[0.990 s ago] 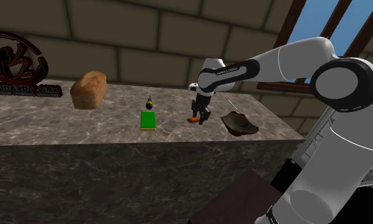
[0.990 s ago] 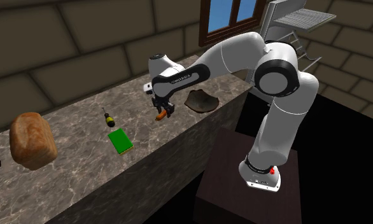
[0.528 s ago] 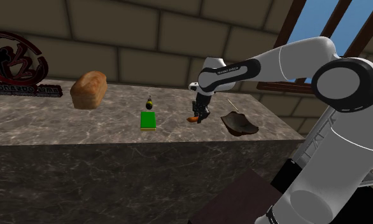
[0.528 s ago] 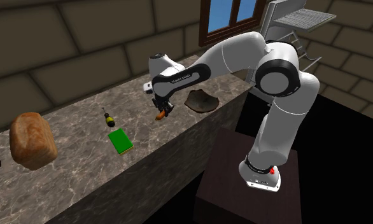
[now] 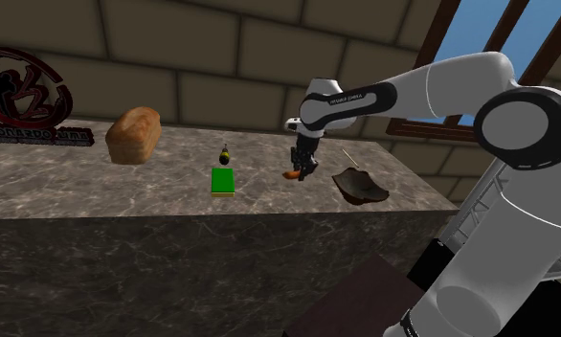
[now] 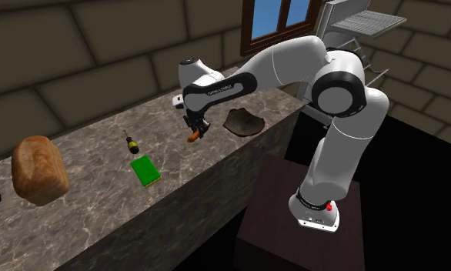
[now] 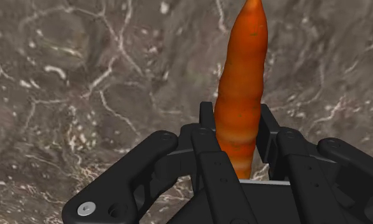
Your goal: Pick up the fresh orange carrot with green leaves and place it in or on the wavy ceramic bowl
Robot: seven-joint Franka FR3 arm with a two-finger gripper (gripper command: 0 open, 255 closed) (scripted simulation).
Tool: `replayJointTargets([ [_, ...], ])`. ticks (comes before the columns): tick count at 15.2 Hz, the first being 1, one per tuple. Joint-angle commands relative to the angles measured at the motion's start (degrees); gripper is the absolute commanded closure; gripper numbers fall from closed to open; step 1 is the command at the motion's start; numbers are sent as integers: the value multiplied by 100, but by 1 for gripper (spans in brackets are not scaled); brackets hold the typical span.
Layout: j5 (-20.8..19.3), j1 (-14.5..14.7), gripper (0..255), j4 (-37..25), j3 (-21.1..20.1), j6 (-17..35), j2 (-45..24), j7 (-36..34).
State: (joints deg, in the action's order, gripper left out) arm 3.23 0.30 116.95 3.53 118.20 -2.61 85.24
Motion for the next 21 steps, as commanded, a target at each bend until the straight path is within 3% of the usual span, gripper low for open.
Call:
replayJointTargets([
  [1,-7,2,255,-113,-1,-160,46,-14],
  [21,-52,-1,255,-1341,3,-1658,318,-94],
])
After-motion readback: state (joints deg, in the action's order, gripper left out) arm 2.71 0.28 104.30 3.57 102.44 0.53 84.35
